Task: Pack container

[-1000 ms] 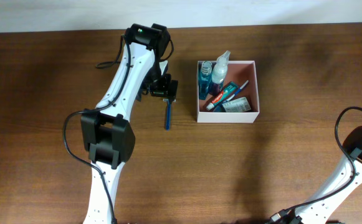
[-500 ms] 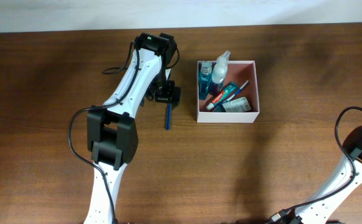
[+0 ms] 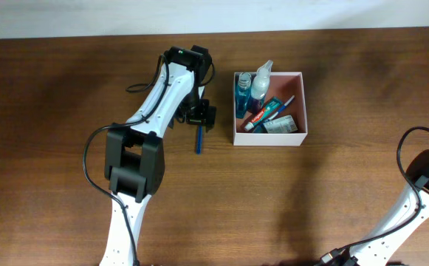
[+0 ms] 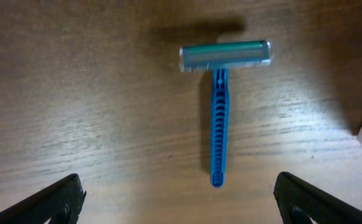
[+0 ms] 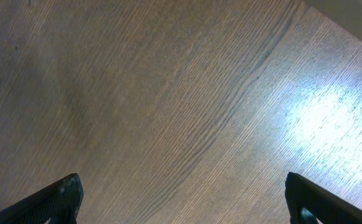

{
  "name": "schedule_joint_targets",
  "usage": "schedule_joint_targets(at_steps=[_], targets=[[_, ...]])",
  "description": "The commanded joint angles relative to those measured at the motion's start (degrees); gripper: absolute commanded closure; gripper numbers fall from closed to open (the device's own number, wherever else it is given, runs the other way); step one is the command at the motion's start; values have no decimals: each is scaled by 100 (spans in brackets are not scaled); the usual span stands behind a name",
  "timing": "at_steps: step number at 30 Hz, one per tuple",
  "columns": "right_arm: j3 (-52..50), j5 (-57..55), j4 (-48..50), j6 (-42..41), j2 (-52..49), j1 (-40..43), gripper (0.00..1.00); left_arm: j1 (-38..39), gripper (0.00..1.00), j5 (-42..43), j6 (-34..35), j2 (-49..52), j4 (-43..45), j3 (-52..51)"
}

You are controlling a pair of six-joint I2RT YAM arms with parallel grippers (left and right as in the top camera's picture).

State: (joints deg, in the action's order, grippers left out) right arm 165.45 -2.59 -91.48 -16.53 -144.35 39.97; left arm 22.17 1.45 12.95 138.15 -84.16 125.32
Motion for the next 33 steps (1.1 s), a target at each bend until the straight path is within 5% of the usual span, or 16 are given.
schedule_joint_targets(at_steps=[1,33], targets=[[46,-90,2,-48,37,-24,1,24,1,-20,26,-125,116,-229],[46,-90,0,-48,37,-24,1,24,1,-20,22,-125,914,-710]])
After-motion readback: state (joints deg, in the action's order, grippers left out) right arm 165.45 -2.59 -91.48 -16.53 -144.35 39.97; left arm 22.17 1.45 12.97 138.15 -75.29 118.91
